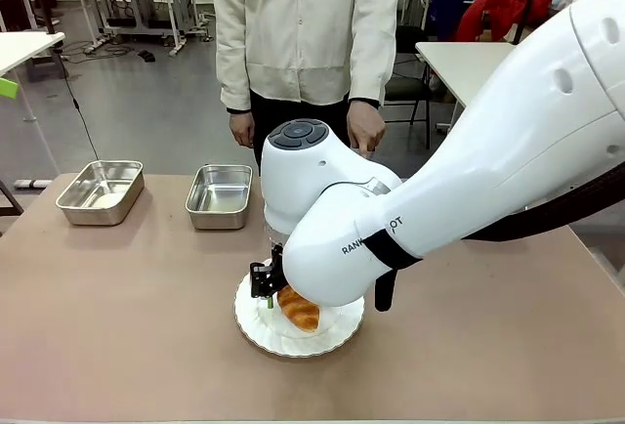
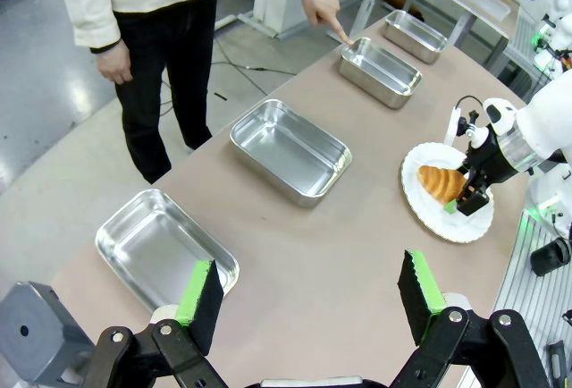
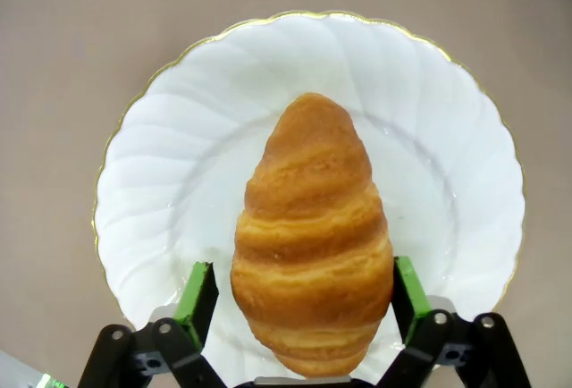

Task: Place the bread in the container.
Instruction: Place the Butter Roll into the Airtight Container indicated by the human.

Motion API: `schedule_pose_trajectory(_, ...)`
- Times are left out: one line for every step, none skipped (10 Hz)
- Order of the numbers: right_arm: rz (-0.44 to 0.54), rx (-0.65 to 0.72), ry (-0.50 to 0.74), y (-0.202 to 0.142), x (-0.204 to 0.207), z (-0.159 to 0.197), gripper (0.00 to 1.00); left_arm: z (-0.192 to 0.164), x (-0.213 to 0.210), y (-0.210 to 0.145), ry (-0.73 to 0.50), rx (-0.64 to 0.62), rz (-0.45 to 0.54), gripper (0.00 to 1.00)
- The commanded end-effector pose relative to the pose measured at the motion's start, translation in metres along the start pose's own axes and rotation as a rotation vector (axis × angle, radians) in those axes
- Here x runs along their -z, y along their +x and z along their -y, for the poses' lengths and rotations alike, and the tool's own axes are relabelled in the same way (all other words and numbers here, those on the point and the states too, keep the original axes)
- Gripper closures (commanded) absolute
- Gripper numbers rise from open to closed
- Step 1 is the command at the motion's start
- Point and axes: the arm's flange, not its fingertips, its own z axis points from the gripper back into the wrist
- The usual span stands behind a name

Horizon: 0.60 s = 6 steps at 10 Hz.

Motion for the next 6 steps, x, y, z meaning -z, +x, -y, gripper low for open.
schedule_pose_trajectory(0.048,0.010,-0.022,0.0043,0.0013,-0.0040,0.20,0.0021,-0.0010,0.0010,-0.004,0.007,0.008,0.00)
schedule_pose_trajectory(0.047,0.008,-0.029,0.0051,0.0014,-0.0029,0.20,0.0021,-0.0010,0.0010,-0.004,0.007,0.008,0.00)
schedule_pose_trajectory(0.044,0.008,-0.035,0.0054,0.0017,-0.0016,0.40,0.0021,-0.0010,0.0010,-0.004,0.007,0.008,0.00)
schedule_pose_trajectory(0.041,0.008,-0.033,0.0060,0.0025,0.0010,0.36,0.0021,-0.0010,0.0010,-0.004,0.007,0.008,0.00)
schedule_pose_trajectory(0.054,0.015,-0.034,0.0065,0.0016,0.0024,0.60,0.0021,-0.0010,0.0010,-0.004,0.007,0.008,0.00)
schedule_pose_trajectory(-0.035,-0.013,-0.013,0.0051,-0.0027,0.0017,0.60,0.0021,-0.0010,0.0010,-0.004,0.007,0.008,0.00)
